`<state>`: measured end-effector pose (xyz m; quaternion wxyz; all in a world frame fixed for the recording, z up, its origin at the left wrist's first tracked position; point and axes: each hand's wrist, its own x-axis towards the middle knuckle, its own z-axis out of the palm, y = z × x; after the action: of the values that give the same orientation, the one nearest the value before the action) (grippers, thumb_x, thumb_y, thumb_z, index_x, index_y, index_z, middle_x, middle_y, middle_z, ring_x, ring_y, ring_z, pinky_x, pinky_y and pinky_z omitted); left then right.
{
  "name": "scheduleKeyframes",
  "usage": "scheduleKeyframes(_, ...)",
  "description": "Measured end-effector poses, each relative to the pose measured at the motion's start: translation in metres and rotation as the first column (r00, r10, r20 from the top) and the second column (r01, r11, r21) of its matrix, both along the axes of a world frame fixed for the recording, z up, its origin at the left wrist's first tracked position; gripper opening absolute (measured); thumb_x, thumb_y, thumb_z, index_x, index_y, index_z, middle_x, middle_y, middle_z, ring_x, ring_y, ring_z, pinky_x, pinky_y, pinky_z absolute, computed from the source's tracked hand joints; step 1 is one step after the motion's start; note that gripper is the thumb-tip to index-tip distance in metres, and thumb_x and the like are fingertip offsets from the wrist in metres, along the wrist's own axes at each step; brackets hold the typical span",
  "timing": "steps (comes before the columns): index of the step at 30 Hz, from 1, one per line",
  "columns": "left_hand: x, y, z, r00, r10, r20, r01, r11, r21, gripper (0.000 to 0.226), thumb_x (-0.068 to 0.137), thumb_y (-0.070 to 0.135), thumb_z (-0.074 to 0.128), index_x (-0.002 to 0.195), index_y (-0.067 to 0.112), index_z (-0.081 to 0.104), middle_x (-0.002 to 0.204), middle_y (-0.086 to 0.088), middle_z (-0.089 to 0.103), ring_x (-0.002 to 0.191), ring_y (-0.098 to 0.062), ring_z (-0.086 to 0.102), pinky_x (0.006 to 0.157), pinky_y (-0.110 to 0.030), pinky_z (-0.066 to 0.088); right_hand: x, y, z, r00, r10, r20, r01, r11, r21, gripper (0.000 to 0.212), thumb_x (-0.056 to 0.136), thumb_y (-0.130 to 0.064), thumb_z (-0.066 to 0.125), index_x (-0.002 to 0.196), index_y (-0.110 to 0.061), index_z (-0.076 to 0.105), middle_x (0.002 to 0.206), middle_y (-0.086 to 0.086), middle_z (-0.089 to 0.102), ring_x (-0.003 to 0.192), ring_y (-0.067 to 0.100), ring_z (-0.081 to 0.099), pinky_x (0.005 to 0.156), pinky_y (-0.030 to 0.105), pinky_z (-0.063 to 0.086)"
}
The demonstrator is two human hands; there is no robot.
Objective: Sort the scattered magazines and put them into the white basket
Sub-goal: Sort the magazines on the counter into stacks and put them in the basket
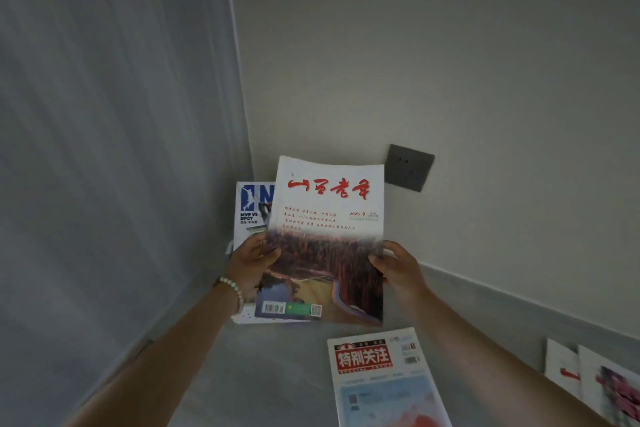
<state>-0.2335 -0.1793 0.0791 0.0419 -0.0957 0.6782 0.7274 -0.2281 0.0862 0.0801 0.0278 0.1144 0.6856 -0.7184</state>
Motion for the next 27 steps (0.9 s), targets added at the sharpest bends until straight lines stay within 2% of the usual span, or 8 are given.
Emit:
scheduleKeyframes(4, -0.022, -0.037, -0.004, 0.998, 0.035, 0.052, -0.034, 0.999, -0.017, 0.037, 0.084, 0.0, 0.06, 0.118, 0.01, 0.054, 0.114, -0.017, 0.061, 0.105, -0.034, 0.06, 0.087, -0.043, 0.052, -0.033, -0.04, -0.003, 0.999, 0.018, -0.047, -0.016, 0.999, 0.042, 0.026, 0.084, 0.008, 0.059, 0.11, 0.003, 0.057, 0.081, 0.004, 0.061, 0.07, 0.012, 0.061, 0.052, 0.013, 0.051)
scheduleKeyframes(7, -0.036, -0.052, -0.012, 0.994, 0.092, 0.061, -0.088, 0.994, -0.064, 0.04, 0.085, 0.0, 0.058, 0.124, 0.005, 0.051, 0.12, -0.018, 0.059, 0.111, -0.035, 0.057, 0.096, -0.048, 0.047, -0.052, -0.059, -0.011, 0.997, 0.025, -0.066, -0.019, 0.996, 0.09, 0.023, 0.084, 0.008, 0.059, 0.105, -0.002, 0.058, 0.085, 0.006, 0.063, 0.069, 0.011, 0.063, 0.053, 0.01, 0.051)
scheduleKeyframes(10, -0.042, -0.06, -0.022, 0.989, 0.135, 0.054, -0.128, 0.986, -0.109, 0.034, 0.082, -0.003, 0.061, 0.115, 0.004, 0.057, 0.113, -0.016, 0.062, 0.101, -0.028, 0.059, 0.094, -0.042, 0.048, -0.063, -0.069, -0.025, 0.996, 0.044, -0.08, -0.03, 0.985, 0.167, 0.021, 0.083, 0.007, 0.061, 0.101, -0.004, 0.059, 0.094, 0.011, 0.065, 0.084, 0.022, 0.063, 0.067, 0.013, 0.053)
scheduleKeyframes(12, -0.043, -0.064, -0.03, 0.989, 0.136, 0.054, -0.125, 0.977, -0.174, 0.03, 0.08, -0.002, 0.064, 0.108, 0.006, 0.06, 0.101, -0.012, 0.066, 0.089, -0.021, 0.061, 0.091, -0.039, 0.051, -0.067, -0.072, -0.034, 0.996, 0.04, -0.075, -0.023, 0.978, 0.207, 0.021, 0.081, 0.009, 0.062, 0.1, -0.002, 0.06, 0.095, 0.013, 0.065, 0.088, 0.024, 0.062, 0.079, 0.024, 0.052)
scheduleKeyframes(14, -0.043, -0.067, -0.039, 0.989, 0.14, 0.052, -0.126, 0.968, -0.215, 0.031, 0.078, -0.004, 0.065, 0.109, 0.003, 0.061, 0.101, -0.015, 0.067, 0.087, -0.023, 0.062, 0.088, -0.039, 0.052, -0.068, -0.074, -0.042, 0.998, 0.044, -0.054, -0.03, 0.969, 0.247, 0.021, 0.08, 0.01, 0.063, 0.099, 0.0, 0.061, 0.094, 0.014, 0.066, 0.087, 0.024, 0.063, 0.083, 0.032, 0.051)
scheduleKeyframes(18, -0.04, -0.072, -0.058, 0.987, 0.162, 0.025, -0.143, 0.928, -0.344, 0.033, 0.075, -0.002, 0.07, 0.106, 0.006, 0.064, 0.103, -0.013, 0.065, 0.09, -0.023, 0.059, 0.086, -0.035, 0.051, -0.066, -0.074, -0.059, 0.997, 0.077, -0.019, -0.06, 0.897, 0.439, 0.021, 0.076, 0.003, 0.069, 0.095, -0.004, 0.066, 0.087, 0.01, 0.069, 0.08, 0.024, 0.064, 0.077, 0.03, 0.05)
scheduleKeyframes(22, -0.039, -0.079, -0.068, 0.983, 0.177, -0.046, -0.173, 0.825, -0.537, 0.037, 0.069, 0.003, 0.076, 0.104, 0.012, 0.067, 0.115, -0.014, 0.056, 0.107, -0.029, 0.052, 0.097, -0.042, 0.046, -0.065, -0.074, -0.066, 1.0, 0.019, -0.02, -0.007, 0.883, 0.469, 0.025, 0.072, 0.0, 0.074, 0.095, -0.006, 0.066, 0.087, 0.01, 0.07, 0.077, 0.023, 0.062, 0.073, 0.03, 0.047)
scheduleKeyframes(27, -0.038, -0.076, -0.067, 0.988, 0.154, 0.003, -0.128, 0.83, -0.542, 0.044, 0.068, 0.006, 0.077, 0.108, 0.014, 0.062, 0.119, -0.014, 0.053, 0.114, -0.033, 0.048, 0.099, -0.046, 0.044, -0.066, -0.075, -0.065, 1.0, -0.007, -0.02, 0.016, 0.871, 0.492, 0.025, 0.071, -0.007, 0.077, 0.093, -0.01, 0.066, 0.083, 0.002, 0.064, 0.078, 0.02, 0.057, 0.068, 0.025, 0.039)
